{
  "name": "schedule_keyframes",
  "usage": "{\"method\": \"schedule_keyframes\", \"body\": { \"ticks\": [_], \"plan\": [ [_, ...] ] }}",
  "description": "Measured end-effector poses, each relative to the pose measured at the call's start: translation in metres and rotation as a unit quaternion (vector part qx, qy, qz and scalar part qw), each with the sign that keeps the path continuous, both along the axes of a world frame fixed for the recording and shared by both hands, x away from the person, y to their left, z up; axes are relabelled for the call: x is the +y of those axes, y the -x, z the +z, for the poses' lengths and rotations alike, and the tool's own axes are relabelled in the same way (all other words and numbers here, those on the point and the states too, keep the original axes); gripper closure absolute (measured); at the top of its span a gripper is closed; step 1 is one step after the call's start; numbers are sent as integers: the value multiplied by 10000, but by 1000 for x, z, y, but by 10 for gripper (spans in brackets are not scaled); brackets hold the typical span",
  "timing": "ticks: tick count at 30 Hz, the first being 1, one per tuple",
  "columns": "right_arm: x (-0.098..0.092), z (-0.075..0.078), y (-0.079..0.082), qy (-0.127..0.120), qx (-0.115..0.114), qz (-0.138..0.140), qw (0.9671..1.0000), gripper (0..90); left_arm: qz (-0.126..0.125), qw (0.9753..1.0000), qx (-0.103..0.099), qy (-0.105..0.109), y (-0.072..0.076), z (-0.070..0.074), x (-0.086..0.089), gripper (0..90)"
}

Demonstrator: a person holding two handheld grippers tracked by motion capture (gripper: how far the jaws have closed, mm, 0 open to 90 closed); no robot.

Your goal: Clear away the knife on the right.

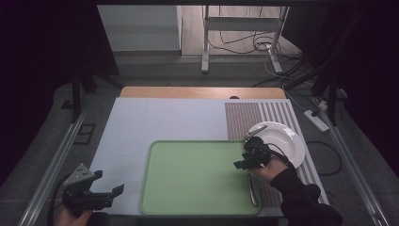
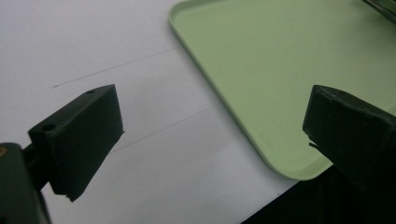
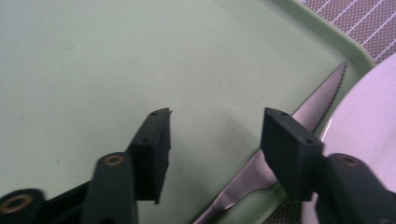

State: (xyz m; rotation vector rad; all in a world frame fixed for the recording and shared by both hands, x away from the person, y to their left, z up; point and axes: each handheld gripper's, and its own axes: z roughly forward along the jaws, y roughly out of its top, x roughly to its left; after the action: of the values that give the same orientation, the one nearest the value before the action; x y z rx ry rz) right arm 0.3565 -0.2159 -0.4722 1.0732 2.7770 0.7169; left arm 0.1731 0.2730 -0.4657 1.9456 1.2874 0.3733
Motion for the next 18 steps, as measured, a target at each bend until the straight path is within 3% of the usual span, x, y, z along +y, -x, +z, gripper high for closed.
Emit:
{"method": "schedule_keyframes", "body": {
  "ticks": [7, 18],
  "plan": [
    [-4, 8, 5, -50, -253, -23, 9997, 342, 2, 10000, 11, 26, 0, 0, 1, 46],
    [-13, 18, 13, -115, -452, -46, 9989, 158, 4, 10000, 15, 38, 0, 0, 1, 47]
  ]
}}
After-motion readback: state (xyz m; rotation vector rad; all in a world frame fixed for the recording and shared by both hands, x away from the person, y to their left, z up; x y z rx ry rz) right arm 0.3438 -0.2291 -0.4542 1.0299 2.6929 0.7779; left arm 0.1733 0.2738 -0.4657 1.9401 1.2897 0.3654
